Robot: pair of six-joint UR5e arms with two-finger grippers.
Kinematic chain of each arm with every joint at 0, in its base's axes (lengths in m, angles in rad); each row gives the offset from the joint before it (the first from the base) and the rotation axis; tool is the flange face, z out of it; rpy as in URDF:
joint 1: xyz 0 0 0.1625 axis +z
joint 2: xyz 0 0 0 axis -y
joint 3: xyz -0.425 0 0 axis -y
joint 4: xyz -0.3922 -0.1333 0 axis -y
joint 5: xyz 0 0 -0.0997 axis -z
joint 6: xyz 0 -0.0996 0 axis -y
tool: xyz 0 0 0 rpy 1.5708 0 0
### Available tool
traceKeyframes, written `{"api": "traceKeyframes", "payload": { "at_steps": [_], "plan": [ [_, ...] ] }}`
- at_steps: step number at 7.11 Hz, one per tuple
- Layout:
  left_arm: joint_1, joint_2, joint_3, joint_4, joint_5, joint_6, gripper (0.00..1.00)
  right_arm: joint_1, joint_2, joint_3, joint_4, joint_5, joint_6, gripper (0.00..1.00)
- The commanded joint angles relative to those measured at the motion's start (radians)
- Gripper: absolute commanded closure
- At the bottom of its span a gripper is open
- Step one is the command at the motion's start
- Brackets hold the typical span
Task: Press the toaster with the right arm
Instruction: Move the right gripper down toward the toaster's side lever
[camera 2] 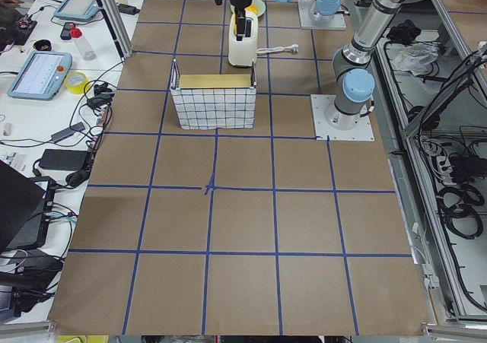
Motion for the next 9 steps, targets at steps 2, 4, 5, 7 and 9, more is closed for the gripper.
{"api": "traceKeyframes", "payload": {
  "at_steps": [2,4,5,7,9],
  "plan": [
    [0.000,0.000,0.000,0.000,0.000,0.000,0.00,-0.106,0.000,0.217,-0.003,0.242,-0.261,1.00],
    [0.000,0.000,0.000,0.000,0.000,0.000,0.00,-0.141,0.002,0.337,-0.053,0.307,-0.326,1.00],
    [0.000,0.000,0.000,0.000,0.000,0.000,0.00,-0.141,0.002,0.404,-0.117,0.336,-0.337,1.00],
    [0.000,0.000,0.000,0.000,0.000,0.000,0.00,-0.142,0.012,0.494,-0.251,0.376,-0.340,1.00],
    [0.000,0.000,0.000,0.000,0.000,0.000,0.00,-0.142,0.034,0.529,-0.323,0.378,-0.340,1.00]
  ]
}}
